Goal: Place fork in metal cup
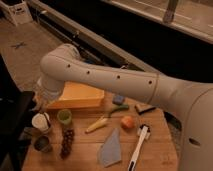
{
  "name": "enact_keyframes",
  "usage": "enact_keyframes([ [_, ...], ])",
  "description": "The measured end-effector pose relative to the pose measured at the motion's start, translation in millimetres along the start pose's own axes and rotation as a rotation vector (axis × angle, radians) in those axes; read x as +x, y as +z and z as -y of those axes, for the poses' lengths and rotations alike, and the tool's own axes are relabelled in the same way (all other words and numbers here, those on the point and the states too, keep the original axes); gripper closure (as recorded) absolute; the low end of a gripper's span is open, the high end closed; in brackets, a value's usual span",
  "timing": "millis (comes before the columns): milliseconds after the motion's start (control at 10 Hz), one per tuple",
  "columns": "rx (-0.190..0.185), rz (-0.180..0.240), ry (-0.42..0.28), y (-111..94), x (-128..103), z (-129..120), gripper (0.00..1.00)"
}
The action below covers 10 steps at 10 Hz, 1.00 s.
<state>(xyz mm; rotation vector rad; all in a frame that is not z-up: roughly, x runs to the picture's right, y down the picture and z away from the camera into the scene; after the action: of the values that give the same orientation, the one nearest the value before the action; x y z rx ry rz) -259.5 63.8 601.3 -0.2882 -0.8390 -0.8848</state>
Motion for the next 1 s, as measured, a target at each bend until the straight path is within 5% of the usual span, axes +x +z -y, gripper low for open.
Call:
enact_keyframes([
  [1000, -0.031, 0.153, -0.001, 50, -46, -5, 0.82],
])
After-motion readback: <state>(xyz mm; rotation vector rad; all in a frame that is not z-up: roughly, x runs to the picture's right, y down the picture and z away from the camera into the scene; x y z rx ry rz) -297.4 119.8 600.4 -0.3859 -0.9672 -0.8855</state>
